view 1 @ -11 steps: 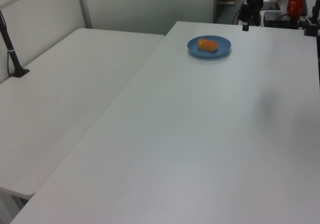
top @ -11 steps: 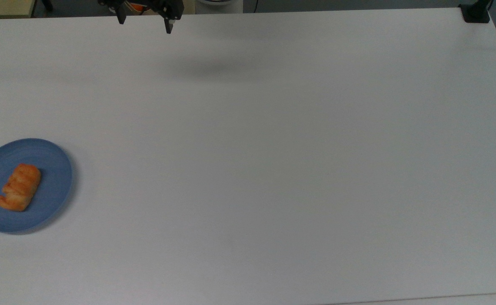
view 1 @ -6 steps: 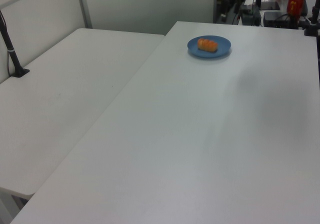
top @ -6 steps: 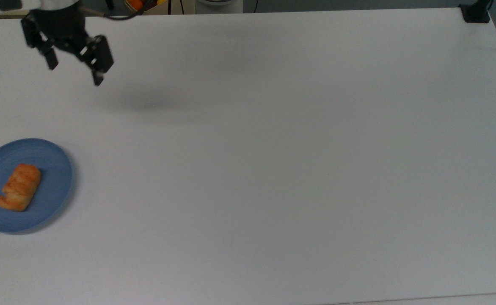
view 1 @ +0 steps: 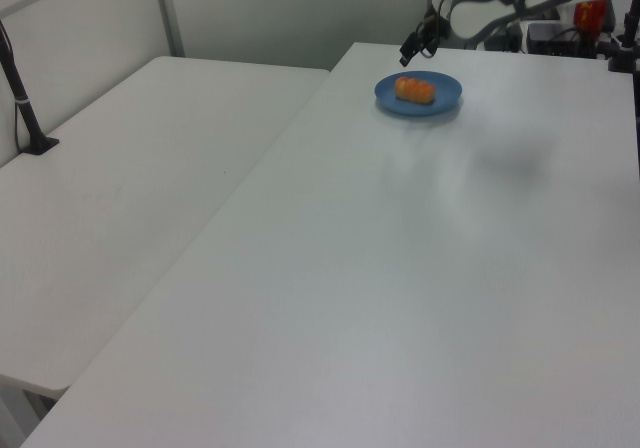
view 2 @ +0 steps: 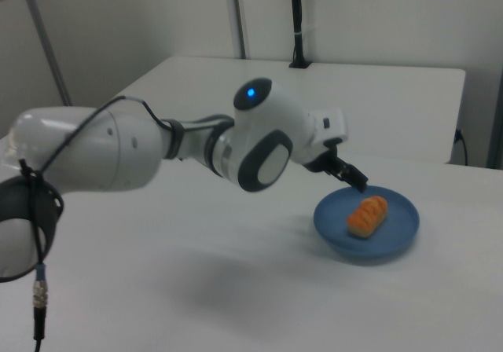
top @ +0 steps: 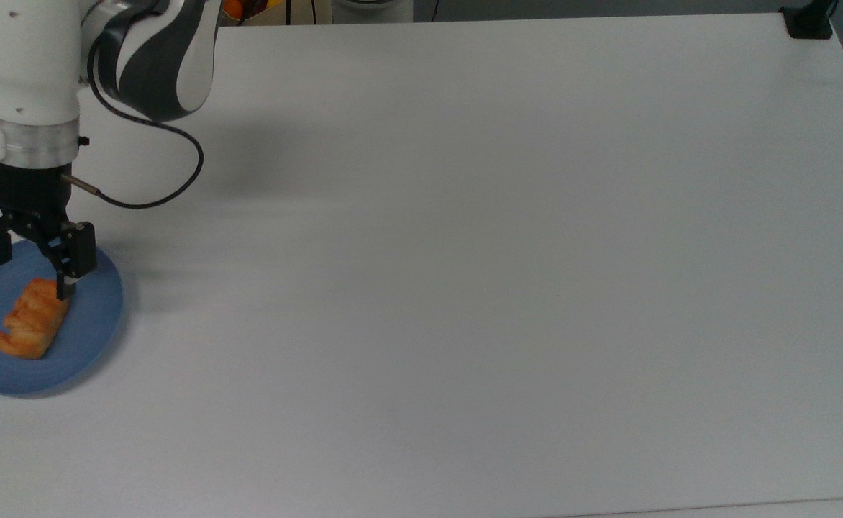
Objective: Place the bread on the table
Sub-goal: 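Lower the gripper and close it around the bread roll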
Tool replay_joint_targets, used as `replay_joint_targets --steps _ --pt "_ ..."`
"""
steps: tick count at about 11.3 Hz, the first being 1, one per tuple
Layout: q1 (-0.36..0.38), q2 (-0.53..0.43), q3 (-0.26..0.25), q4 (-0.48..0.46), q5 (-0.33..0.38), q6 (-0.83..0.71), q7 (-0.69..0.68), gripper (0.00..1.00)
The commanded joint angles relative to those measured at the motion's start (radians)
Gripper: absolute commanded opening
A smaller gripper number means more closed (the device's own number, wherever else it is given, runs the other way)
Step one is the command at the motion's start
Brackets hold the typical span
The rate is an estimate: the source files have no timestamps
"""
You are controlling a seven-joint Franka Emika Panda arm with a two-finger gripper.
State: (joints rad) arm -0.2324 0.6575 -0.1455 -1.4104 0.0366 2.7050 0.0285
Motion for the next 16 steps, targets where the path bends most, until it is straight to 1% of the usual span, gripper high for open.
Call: replay_joint_targets --steps 1,3,5,8,11,12,13,14,15,16 --pt "-0.011 0.126 -0.014 0.073 0.017 0.117 0.016 1.0" --pt "-0.013 0.168 -0.016 0.099 0.017 0.122 0.008 1.0" --pt "-0.015 0.169 -0.037 0.094 0.017 0.121 -0.007 1.0" --pt "-0.03 0.18 -0.039 0.088 0.017 0.119 -0.048 1.0" --pt "-0.027 0.198 -0.039 0.088 0.017 0.121 -0.045 1.0" --pt "-0.025 0.208 -0.039 0.09 0.017 0.122 -0.045 0.95" --pt "-0.025 0.209 -0.039 0.09 0.017 0.124 -0.044 0.87" --pt "-0.024 0.208 -0.039 0.09 0.017 0.124 -0.044 0.71" --pt "-0.021 0.209 -0.039 0.091 0.017 0.124 -0.044 0.53" --pt "-0.018 0.208 -0.039 0.093 0.017 0.125 -0.044 0.44"
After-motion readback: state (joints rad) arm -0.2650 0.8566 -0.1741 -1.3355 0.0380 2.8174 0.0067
